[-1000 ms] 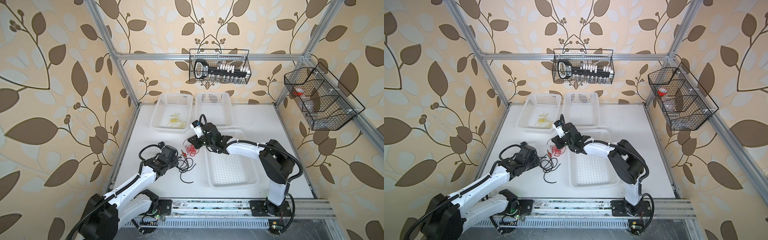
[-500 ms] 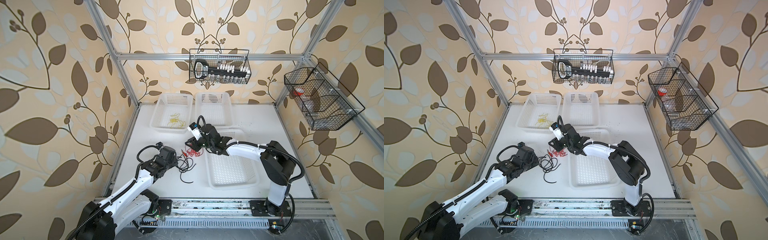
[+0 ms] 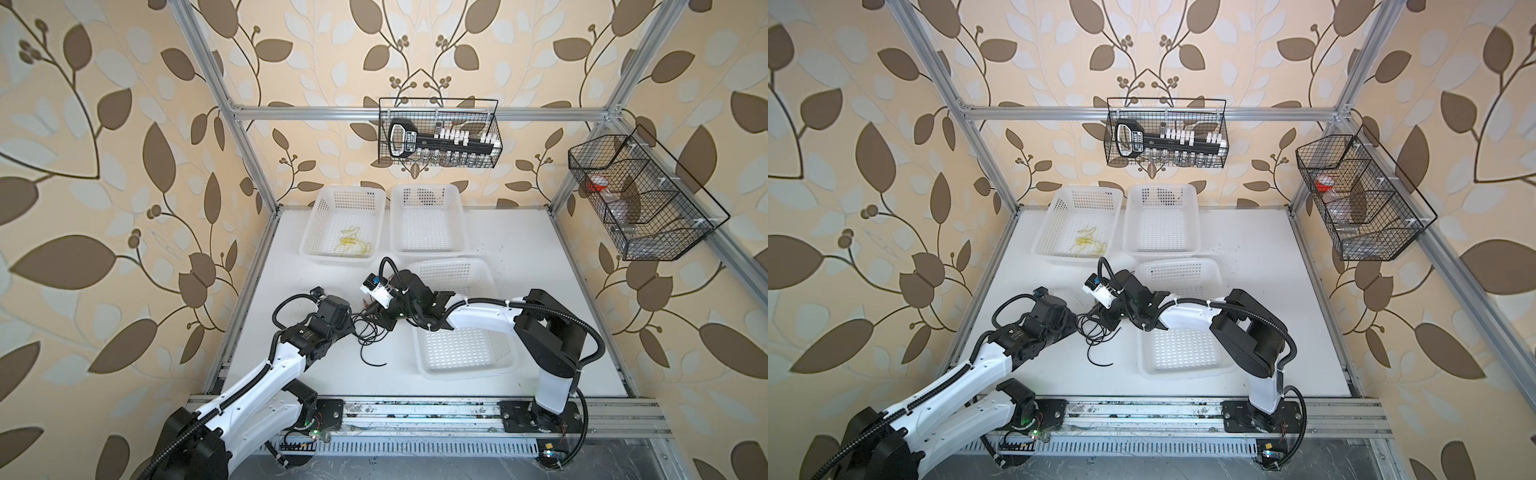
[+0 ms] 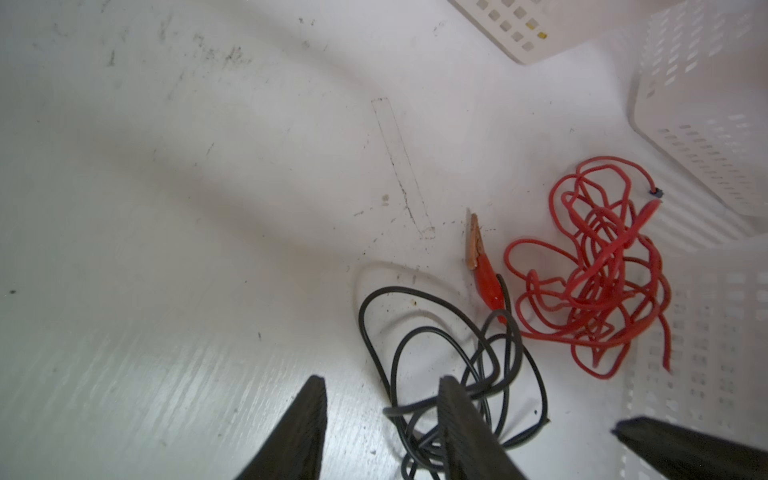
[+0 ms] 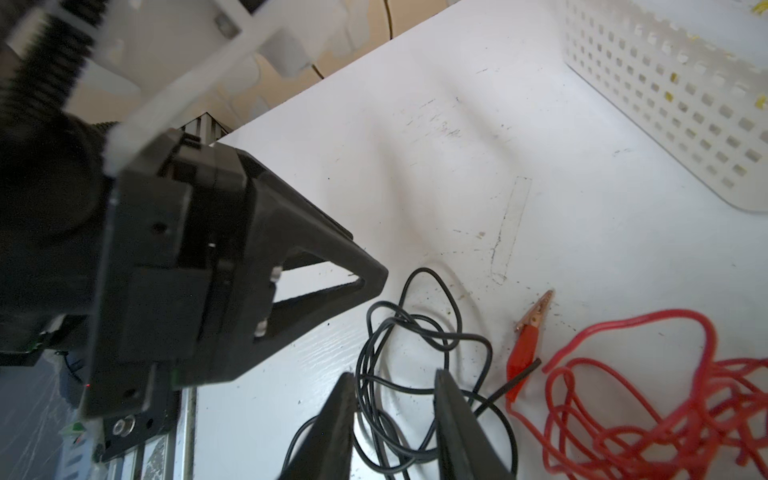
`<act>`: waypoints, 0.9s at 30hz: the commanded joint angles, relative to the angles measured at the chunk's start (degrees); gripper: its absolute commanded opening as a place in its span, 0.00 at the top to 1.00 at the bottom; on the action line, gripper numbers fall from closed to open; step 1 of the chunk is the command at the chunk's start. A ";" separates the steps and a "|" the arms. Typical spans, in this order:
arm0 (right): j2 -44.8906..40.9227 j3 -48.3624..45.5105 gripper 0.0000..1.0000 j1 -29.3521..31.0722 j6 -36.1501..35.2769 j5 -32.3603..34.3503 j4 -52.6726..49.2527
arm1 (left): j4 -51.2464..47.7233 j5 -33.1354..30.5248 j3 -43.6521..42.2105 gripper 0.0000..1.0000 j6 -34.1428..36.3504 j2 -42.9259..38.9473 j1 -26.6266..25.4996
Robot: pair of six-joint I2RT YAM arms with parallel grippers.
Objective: Untangle the cables
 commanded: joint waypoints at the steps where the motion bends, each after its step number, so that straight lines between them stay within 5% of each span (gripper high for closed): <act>1: 2.33 -1.18 0.68 0.27 -2.17 2.94 0.42 | 0.70 -1.42 -0.53 0.52 -0.29 -0.93 -0.01; 27: 9.60 2.36 0.73 0.52 -2.19 9.91 5.66 | 1.07 -1.53 0.41 0.51 -0.11 0.76 0.06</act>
